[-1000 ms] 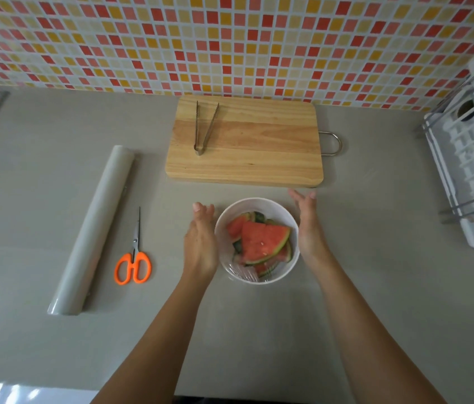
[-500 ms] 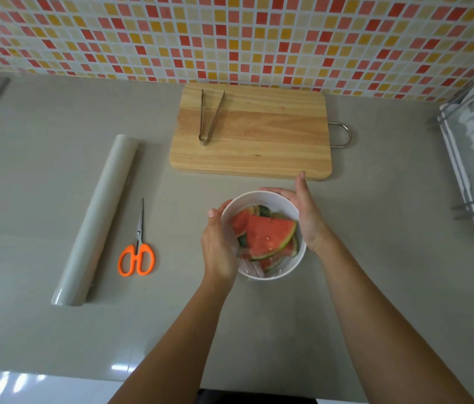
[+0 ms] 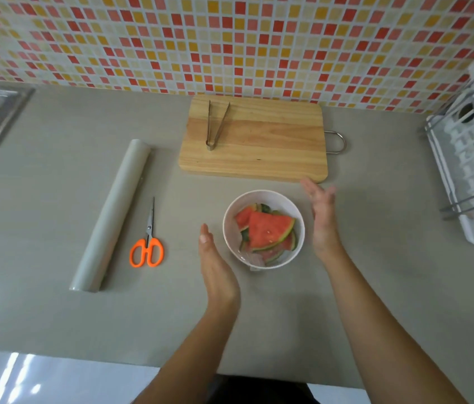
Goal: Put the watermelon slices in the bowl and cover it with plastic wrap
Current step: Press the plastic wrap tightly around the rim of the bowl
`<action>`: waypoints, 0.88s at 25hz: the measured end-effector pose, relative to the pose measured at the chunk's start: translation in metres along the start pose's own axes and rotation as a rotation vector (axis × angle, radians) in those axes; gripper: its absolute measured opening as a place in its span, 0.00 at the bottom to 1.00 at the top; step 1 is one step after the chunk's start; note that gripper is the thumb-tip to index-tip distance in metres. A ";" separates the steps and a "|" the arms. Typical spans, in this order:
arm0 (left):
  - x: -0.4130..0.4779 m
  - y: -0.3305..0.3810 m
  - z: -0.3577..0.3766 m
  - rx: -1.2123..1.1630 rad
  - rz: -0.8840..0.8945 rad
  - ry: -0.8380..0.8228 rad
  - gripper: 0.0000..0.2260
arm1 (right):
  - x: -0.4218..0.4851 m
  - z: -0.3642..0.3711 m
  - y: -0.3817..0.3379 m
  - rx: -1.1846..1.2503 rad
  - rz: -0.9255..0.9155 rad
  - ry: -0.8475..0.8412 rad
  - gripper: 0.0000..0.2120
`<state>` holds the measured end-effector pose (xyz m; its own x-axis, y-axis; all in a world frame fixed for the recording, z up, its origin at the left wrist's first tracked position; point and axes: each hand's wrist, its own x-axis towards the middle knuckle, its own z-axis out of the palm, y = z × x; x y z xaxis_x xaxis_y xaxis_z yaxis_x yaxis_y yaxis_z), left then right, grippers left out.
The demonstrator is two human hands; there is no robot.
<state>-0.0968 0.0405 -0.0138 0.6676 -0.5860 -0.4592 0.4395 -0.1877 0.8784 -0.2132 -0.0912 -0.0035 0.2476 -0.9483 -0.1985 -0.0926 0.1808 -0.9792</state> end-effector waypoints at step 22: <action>-0.003 -0.014 0.024 -0.102 0.037 -0.042 0.22 | 0.010 0.019 0.010 0.146 0.070 -0.118 0.35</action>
<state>-0.1189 0.0261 -0.0212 0.6599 -0.6238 -0.4188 0.4750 -0.0854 0.8758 -0.1929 -0.0942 -0.0163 0.3579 -0.8964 -0.2615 0.0250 0.2892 -0.9570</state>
